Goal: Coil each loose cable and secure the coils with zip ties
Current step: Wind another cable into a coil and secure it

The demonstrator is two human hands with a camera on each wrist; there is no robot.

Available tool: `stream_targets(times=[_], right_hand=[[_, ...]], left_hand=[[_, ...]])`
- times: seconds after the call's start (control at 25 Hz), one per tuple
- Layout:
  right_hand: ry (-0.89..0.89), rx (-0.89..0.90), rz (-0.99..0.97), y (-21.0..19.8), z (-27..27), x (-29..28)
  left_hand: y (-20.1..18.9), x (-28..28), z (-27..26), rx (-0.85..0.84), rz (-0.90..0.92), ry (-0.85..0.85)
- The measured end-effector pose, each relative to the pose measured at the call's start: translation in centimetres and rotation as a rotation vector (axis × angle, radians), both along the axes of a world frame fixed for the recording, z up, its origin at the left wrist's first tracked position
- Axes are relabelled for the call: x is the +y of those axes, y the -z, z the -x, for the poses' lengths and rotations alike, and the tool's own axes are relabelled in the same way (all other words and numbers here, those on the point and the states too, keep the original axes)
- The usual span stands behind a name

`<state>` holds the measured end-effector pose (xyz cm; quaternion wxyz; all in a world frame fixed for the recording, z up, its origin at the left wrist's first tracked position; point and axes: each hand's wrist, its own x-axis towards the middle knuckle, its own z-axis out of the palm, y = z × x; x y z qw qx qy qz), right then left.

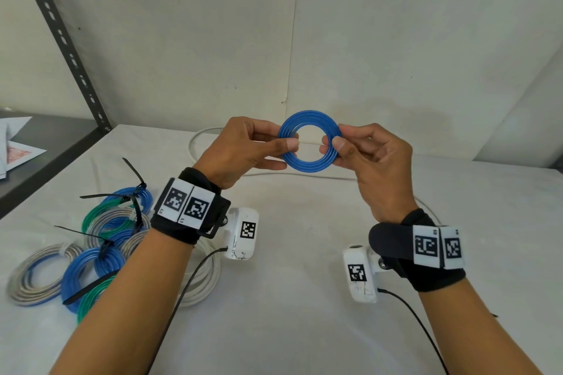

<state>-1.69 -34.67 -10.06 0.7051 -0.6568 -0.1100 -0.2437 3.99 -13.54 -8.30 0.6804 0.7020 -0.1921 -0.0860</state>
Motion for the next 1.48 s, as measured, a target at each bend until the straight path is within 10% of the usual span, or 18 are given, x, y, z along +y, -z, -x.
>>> stream_targets(times=[0.84, 1.12, 1.48], right_hand=[[0.073, 0.032, -0.105, 0.9, 0.1, 1.6], [-0.100, 0.057, 0.456, 0.7, 0.3, 0.0], [-0.080, 0.121, 0.471, -0.3, 0.8, -1.7]], left_hand=[[0.0, -1.0, 0.5, 0.018, 0.124, -0.001], [0.4, -2.4, 0.7, 0.020, -0.112, 0.040], [0.4, -4.4, 1.8, 0.140, -0.126, 0.047]])
